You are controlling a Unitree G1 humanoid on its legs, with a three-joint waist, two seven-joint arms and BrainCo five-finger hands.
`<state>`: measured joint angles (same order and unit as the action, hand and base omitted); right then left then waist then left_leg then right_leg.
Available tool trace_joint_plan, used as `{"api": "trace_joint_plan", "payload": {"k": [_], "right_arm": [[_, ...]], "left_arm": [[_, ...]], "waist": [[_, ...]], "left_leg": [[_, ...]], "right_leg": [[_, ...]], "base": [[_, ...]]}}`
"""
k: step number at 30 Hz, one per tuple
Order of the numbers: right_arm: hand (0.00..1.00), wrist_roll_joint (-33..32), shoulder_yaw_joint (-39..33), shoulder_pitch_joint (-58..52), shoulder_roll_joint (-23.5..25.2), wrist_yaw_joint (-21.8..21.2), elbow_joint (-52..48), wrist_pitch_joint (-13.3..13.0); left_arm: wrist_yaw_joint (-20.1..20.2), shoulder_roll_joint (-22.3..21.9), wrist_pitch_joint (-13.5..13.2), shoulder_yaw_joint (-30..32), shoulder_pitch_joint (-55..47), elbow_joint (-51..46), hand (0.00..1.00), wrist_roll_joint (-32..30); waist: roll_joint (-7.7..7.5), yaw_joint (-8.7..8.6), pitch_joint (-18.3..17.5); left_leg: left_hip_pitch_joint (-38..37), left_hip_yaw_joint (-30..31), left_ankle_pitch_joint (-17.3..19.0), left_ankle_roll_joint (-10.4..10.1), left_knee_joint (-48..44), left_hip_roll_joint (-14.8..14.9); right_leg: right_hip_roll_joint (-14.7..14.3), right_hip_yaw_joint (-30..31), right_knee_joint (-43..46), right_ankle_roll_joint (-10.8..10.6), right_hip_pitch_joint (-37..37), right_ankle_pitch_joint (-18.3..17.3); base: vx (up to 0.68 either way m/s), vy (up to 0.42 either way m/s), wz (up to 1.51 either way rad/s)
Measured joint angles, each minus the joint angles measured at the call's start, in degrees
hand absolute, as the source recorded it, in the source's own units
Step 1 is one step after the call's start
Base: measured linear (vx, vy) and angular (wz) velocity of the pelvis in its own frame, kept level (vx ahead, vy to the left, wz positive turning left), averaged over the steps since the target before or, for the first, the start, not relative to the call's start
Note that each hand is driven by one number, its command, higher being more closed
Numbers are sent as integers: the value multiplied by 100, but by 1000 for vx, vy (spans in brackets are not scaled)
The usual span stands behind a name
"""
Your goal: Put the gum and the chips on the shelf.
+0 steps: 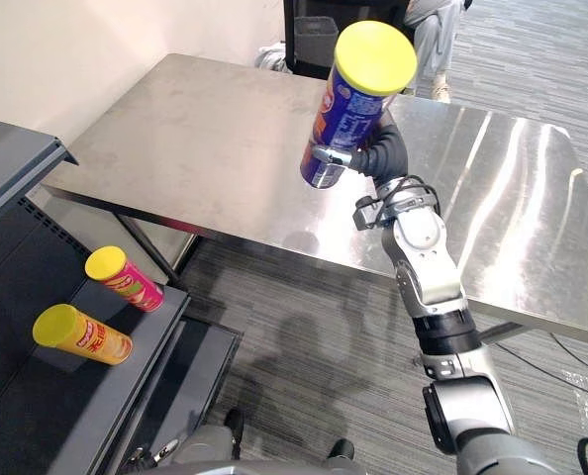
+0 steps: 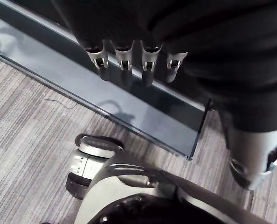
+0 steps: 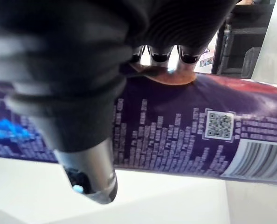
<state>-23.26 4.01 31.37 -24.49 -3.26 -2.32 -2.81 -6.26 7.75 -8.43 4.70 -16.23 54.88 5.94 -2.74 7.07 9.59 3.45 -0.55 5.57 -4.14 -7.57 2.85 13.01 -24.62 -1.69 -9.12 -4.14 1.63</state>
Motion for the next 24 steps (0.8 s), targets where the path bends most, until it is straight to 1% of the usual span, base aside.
{"api": "trace_joint_plan", "payload": {"k": [2,4,6,8,12,17,20,23,24], "right_arm": [[100,-84,-27,-176,-1,-94,-162,4],[100,-203,-97,-469,-1,-110,-353,8],[100,-299,-149,-647,-1,-112,-433,7],[100,-431,-254,-809,-4,-112,-538,6],[100,-437,-550,-1090,-4,-146,-927,-46],[100,-448,-596,-1312,-4,-237,-1081,-64],[100,-450,-612,-1459,-4,-230,-1081,-111],[100,-487,-776,-1672,-4,-205,-1080,-122],[100,-488,-849,-1762,-3,-186,-1080,-122]], "left_arm": [[-4,15,-33,25,-46,5,0,0],[-12,28,-37,27,-110,7,0,1],[-20,38,-98,32,-158,109,0,2],[-22,39,-101,41,-157,173,0,8],[-39,18,-103,136,-157,219,0,10],[-64,19,-102,190,-229,231,0,15],[-119,29,-102,197,-221,233,0,15],[-177,29,-101,194,-195,227,0,30],[-186,23,-99,190,-197,230,0,60]], "waist": [[-37,-67,-47],[-72,-111,-173],[-86,-213,-279],[-94,-222,-360],[-109,-266,-395],[-145,-358,-576],[-155,-399,-582],[-157,-447,-581],[-148,-458,-575]], "left_leg": [[-3,-15,0,0,9,4],[4,-51,-1,0,43,11],[4,-89,-1,0,45,19],[4,-146,0,-1,52,34],[-9,-212,0,-1,54,58],[-22,-312,-3,-2,112,79],[-69,-355,-2,-2,135,79],[-72,-350,8,-7,91,81],[-47,-337,81,-17,-42,101]], "right_leg": [[0,12,9,0,9,0],[1,60,31,0,76,-1],[3,105,51,1,106,-1],[1,168,78,4,163,-3],[-12,251,101,6,198,-3],[-22,351,114,9,285,-5],[-16,407,149,13,291,-7],[-7,417,223,36,299,-27],[-4,421,330,70,310,-73]], "base": [[-6,13,-8],[1,14,-11],[9,13,-10],[-9,12,-13],[-16,6,-10],[11,4,-10],[12,9,-9],[0,0,0],[0,0,0]]}}
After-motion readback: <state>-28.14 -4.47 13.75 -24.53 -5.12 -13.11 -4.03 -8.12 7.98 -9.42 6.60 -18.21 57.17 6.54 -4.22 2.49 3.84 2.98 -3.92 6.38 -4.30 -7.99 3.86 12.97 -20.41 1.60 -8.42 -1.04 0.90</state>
